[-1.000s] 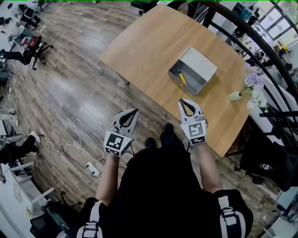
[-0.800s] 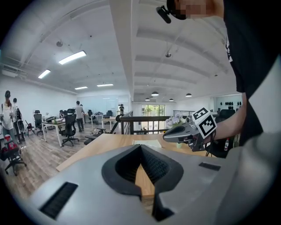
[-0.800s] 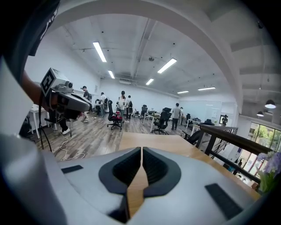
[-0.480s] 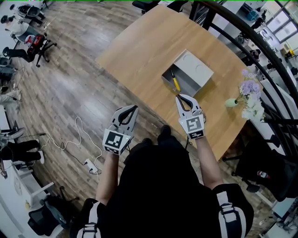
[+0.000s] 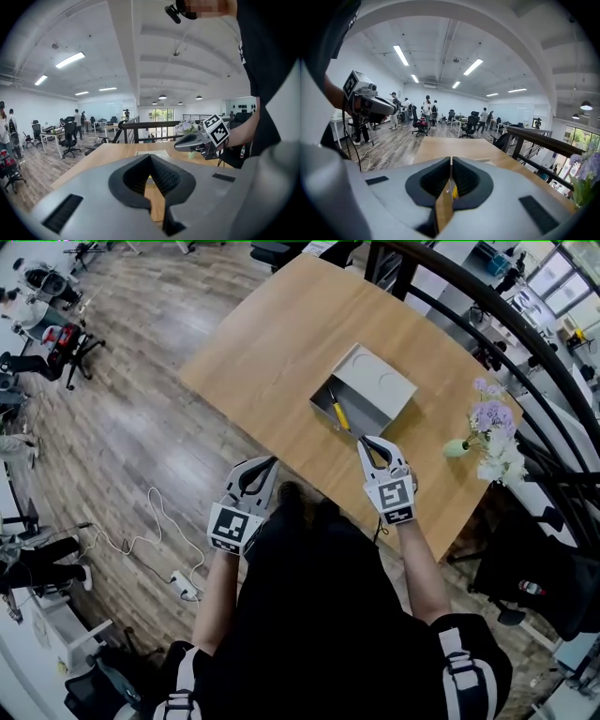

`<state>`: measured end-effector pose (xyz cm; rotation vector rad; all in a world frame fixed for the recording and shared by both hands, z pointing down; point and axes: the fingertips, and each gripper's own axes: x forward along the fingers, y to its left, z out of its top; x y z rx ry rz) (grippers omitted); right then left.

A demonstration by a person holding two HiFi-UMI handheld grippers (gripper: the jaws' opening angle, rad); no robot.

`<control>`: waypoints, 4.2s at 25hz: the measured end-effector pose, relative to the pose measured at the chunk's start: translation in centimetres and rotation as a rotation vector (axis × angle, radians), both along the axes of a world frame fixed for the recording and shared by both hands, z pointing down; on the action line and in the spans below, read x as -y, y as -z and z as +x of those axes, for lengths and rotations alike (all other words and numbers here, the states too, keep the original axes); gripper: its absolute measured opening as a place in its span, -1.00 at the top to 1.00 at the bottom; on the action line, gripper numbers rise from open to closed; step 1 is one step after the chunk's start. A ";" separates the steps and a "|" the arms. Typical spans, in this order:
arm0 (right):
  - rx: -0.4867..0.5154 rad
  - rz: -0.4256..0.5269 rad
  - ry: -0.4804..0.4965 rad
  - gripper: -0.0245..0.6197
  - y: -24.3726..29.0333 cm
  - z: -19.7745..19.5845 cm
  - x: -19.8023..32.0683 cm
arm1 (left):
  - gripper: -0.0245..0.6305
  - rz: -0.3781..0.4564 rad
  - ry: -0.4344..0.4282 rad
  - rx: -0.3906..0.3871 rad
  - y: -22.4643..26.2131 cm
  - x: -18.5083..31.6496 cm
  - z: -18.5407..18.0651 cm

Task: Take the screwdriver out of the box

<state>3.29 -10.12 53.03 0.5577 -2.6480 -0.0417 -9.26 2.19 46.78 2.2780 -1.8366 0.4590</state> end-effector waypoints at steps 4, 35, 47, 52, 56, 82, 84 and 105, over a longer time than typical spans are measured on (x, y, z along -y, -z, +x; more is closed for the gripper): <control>-0.023 -0.004 -0.013 0.83 -0.5 -0.5 0.6 | 0.86 -0.004 -0.035 -0.015 -0.4 1.7 -0.7; -0.176 -0.030 -0.143 0.83 -2.5 -7.2 8.6 | 0.86 -0.028 -0.330 -0.102 -2.5 16.1 -6.9; -0.204 -0.063 -0.255 0.83 -4.3 -8.8 9.8 | 0.86 -0.040 -0.416 -0.148 -4.2 18.6 -8.8; -0.229 -0.124 -0.286 0.83 -6.9 -9.1 9.4 | 0.86 -0.035 -0.480 -0.140 -4.9 19.8 -8.8; -0.249 -0.166 -0.313 0.83 -8.9 -9.5 9.2 | 0.86 -0.030 -0.510 -0.145 -5.2 20.6 -9.4; -0.506 -0.361 -0.199 0.60 -19.6 -10.8 11.0 | 0.86 -0.048 -0.507 -0.146 -5.2 23.1 -13.1; -0.525 -0.379 -0.196 0.59 -20.2 -10.7 11.1 | 0.86 -0.050 -0.507 -0.146 -5.2 23.2 -13.2; -0.547 -0.507 -0.241 0.54 -23.3 -9.4 11.8 | 0.86 -0.060 -0.562 -0.116 -4.4 24.2 -11.5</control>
